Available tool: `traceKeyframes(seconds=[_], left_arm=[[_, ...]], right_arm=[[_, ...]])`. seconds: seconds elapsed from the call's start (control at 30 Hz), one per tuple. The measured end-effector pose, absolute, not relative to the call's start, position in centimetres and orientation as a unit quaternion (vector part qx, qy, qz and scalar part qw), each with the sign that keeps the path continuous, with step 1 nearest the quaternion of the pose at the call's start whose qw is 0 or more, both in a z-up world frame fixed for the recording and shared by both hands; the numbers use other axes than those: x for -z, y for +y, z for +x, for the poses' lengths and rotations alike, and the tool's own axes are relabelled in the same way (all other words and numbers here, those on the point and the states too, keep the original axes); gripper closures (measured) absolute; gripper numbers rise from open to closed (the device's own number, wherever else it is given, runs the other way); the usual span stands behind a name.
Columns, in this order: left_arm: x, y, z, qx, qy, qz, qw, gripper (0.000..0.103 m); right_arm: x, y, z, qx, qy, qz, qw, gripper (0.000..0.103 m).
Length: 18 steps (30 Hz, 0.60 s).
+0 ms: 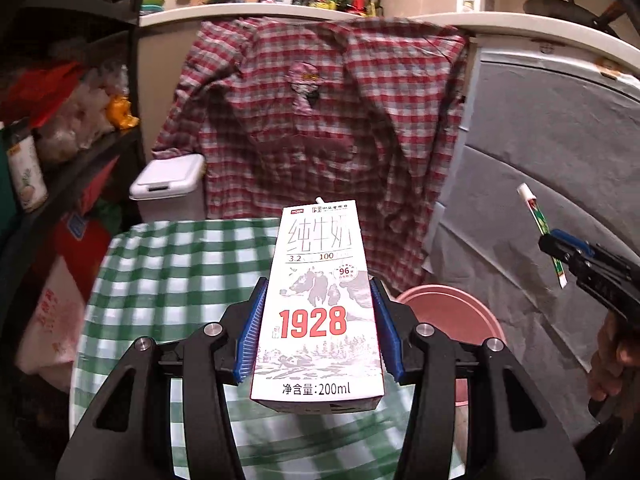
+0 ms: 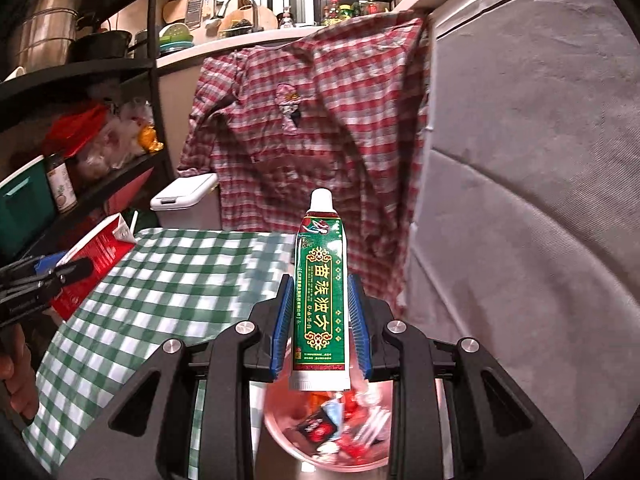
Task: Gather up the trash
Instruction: 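Carry the carton and tube over the pink bucket and open both tools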
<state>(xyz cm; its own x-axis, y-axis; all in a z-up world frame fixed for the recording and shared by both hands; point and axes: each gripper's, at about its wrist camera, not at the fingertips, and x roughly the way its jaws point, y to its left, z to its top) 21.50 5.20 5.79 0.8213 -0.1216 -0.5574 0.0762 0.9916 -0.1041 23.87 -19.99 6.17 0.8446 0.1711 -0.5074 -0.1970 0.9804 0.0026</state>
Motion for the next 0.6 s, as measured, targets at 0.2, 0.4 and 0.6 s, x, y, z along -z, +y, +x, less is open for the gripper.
traceKeyframes(seconds=[0.2,0.4,0.6], left_arm=[[-4.7,0.3,22.5,0.096,0.305,-0.026,0.947,0.054],[-3.4,-3.6,23.9,0.123,0.317,-0.014,0.94,0.054],[-2.0,-5.9,25.3,0.135,0.335,-0.007,0.933,0.054]], right_arm=[[-6.3,-21.8,24.4,-0.075,0.263,-0.032,0.961,0.075],[-5.4,-22.8,25.2,-0.07,0.284,-0.032,0.956,0.075],[-4.4,-23.5,26.1,-0.065,0.3,-0.027,0.951,0.075]])
